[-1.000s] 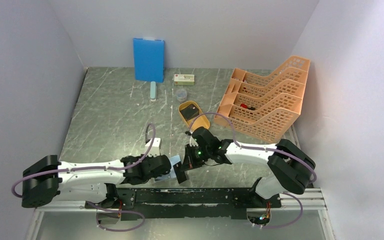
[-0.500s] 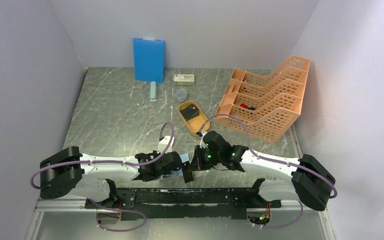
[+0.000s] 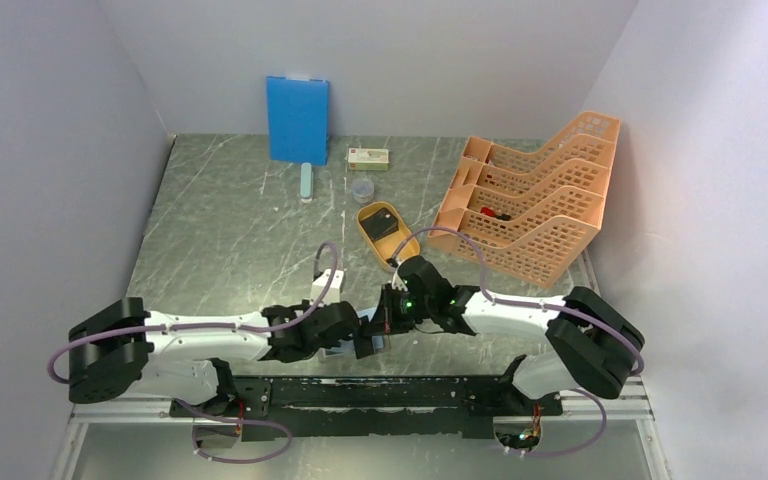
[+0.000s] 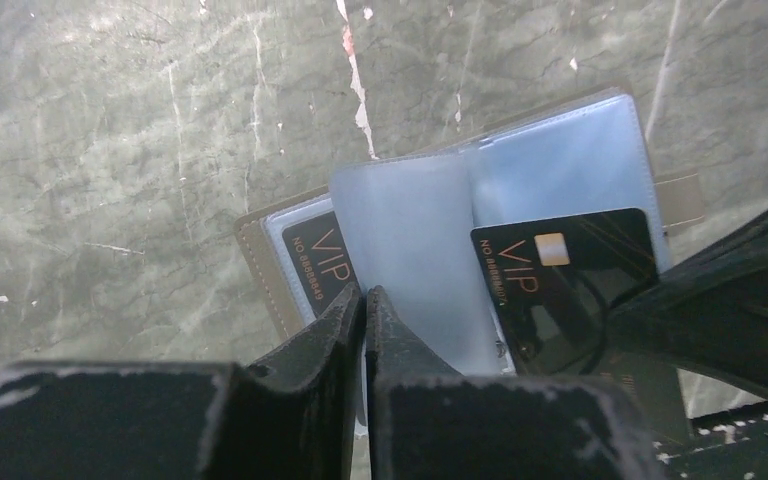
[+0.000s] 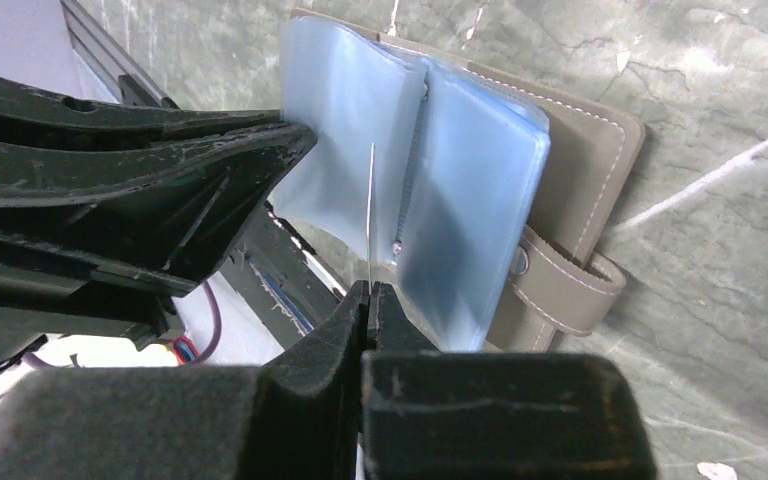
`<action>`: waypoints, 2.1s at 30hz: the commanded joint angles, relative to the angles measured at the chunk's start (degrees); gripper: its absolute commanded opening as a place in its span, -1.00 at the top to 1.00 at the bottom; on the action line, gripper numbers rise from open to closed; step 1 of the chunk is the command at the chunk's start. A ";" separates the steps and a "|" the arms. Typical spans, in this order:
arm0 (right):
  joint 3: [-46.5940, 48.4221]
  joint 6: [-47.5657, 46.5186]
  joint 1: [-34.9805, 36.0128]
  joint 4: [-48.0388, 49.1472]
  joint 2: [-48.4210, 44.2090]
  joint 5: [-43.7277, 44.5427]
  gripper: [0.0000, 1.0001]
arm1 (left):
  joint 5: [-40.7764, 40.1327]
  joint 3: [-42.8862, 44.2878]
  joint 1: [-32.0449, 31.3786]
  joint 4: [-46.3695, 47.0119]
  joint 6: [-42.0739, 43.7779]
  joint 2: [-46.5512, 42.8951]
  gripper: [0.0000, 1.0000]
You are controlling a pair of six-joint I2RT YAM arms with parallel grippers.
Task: Put the credit cards into the card holder
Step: Turn over the card slot in the card holder.
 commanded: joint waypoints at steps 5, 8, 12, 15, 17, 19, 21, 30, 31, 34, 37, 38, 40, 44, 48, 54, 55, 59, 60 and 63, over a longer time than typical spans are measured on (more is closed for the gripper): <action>1.83 -0.08 -0.70 1.51 -0.51 -0.66 1.00 | 2.27 -1.15 0.81 1.69 0.85 -4.55 0.75; 1.64 -0.93 -0.86 -1.11 -2.90 1.28 1.00 | 4.49 -0.62 0.87 3.52 1.99 -4.57 0.73; 1.11 -2.06 -1.02 -5.13 -6.16 4.24 1.00 | 6.82 -0.25 0.99 6.16 3.37 -5.79 0.69; 0.39 -2.67 -1.31 -8.15 -8.35 6.23 1.00 | 9.22 -0.93 1.13 9.97 4.82 -7.07 0.61; -0.31 -2.78 -1.66 -9.37 -9.43 7.14 1.00 | 10.93 -1.15 1.25 12.24 5.58 -6.72 0.57; -1.02 -2.79 -2.02 -9.93 -10.30 7.41 1.00 | 12.04 -0.99 1.35 13.08 5.93 -5.66 0.57; -1.58 -2.69 -2.47 -10.23 -11.03 7.50 1.00 | 12.41 -0.74 1.31 13.18 5.81 -4.58 0.57; -1.25 -6.30 -2.41 -11.97 -11.96 3.43 1.00 | 11.45 -1.04 1.52 12.88 5.75 -3.68 0.58; -1.28 -6.77 -2.42 -12.28 -11.79 2.82 1.00 | 11.56 -0.99 1.60 13.03 5.78 -3.36 0.60; -1.87 -7.20 -2.27 -13.39 -12.74 2.88 1.00 | 12.19 -0.80 1.70 13.66 5.96 -2.03 0.62; -2.09 -8.31 -2.23 -14.75 -14.25 2.13 1.00 | 12.16 -0.80 1.79 14.24 5.90 -0.93 0.62; -2.11 -9.05 -2.00 -15.25 -14.69 1.12 1.00 | 12.13 -0.72 1.79 14.23 5.91 -0.55 0.62; -1.95 -10.93 -1.19 -16.34 -14.90 -2.18 1.00 | 12.09 -0.48 1.89 14.30 5.99 0.18 0.62; -1.37 -13.11 1.20 -19.14 -13.96 -5.46 1.00 | 12.23 0.10 2.13 14.40 6.07 1.09 0.62; -0.82 -13.39 3.03 -19.35 -12.06 -6.46 1.00 | 12.22 0.34 2.14 14.39 6.06 1.22 0.62; 1.30 -10.94 6.63 -14.85 -7.95 -5.88 1.00 | 12.47 0.59 2.23 14.40 6.09 1.37 0.62; 1.80 -10.59 7.21 -14.11 -7.07 -5.60 1.00 | 12.48 0.65 2.23 14.40 6.08 1.48 0.62; 3.11 -9.07 9.39 -11.49 -4.24 -4.24 1.00 | 12.54 0.71 2.18 14.23 6.06 1.61 0.63; 3.46 -8.84 9.54 -11.19 -3.68 -3.70 1.00 | 12.54 0.62 2.22 14.27 6.11 1.54 0.63; 4.23 -7.76 9.85 -10.74 -2.63 -1.36 1.00 | 12.50 0.43 2.25 14.19 6.15 1.25 0.63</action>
